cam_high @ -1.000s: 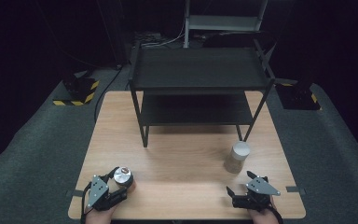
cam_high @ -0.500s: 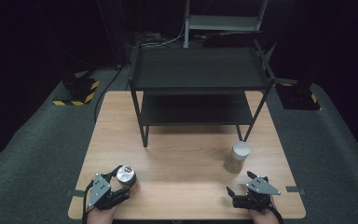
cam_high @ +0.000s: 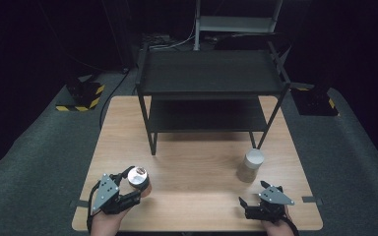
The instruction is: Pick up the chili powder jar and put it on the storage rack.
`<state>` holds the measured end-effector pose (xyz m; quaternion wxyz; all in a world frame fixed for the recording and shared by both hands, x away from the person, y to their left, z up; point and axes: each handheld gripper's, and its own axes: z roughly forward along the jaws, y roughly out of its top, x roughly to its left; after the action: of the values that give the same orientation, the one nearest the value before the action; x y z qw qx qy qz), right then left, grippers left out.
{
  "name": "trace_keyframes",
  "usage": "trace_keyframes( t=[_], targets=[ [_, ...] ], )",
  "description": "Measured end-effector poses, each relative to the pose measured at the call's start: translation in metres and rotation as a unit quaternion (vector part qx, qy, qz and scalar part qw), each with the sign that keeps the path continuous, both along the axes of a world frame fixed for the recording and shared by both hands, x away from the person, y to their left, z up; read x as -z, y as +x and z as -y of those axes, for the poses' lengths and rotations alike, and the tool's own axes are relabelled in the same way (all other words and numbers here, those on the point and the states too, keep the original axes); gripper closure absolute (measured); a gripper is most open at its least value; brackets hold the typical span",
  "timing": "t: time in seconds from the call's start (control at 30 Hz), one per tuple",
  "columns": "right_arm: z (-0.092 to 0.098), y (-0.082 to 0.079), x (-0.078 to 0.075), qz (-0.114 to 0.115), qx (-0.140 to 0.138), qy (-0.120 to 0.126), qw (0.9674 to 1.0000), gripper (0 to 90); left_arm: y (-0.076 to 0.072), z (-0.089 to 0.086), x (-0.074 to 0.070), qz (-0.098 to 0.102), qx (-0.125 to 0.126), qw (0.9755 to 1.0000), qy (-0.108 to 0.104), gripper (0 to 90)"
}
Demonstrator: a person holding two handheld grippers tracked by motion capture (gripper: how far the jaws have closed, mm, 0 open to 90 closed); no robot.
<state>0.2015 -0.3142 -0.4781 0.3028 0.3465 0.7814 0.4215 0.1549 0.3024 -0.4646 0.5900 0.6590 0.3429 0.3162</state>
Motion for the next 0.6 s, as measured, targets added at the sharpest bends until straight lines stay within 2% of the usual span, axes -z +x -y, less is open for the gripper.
trace_keyframes(
  t=[0.4, 0.6],
  targets=[
    [0.002, 0.000, 0.000, -0.001, 0.000, 0.006, 1.0000, 0.2, 0.010, 0.016, -0.034, 0.023, 0.028, 0.9992, -0.013, 34.4],
    [0.002, 0.000, 0.000, -0.002, 0.000, 0.008, 1.0000, 0.2, 0.021, 0.030, -0.060, 0.040, 0.042, 0.9982, -0.017, 34.3]
  ],
)
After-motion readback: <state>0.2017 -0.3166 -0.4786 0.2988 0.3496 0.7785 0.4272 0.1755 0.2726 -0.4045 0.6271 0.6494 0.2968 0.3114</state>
